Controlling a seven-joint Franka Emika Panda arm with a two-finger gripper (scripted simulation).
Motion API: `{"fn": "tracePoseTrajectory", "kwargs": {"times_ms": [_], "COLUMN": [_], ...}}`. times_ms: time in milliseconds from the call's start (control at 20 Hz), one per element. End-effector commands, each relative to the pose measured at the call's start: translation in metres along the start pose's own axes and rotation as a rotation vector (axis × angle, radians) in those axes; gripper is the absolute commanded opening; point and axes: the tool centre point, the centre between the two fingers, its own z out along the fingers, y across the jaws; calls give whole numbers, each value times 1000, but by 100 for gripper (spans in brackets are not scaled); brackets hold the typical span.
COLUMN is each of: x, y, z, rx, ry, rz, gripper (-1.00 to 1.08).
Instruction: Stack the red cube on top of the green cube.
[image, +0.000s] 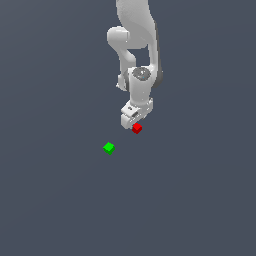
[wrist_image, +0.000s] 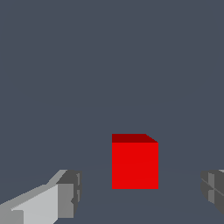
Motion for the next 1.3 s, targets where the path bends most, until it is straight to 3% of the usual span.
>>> {"fn": "tracePoseTrajectory", "kwargs": {"times_ms": [0, 800, 1200, 1250], "x": [0, -1, 0, 0], "y": [0, 0, 0, 0], "z": [0, 47, 50, 50], "rx": [0, -1, -1, -1], "ry": [0, 0, 0, 0], "rz": [0, -2, -2, -2], "gripper": [100, 100, 100, -100]}}
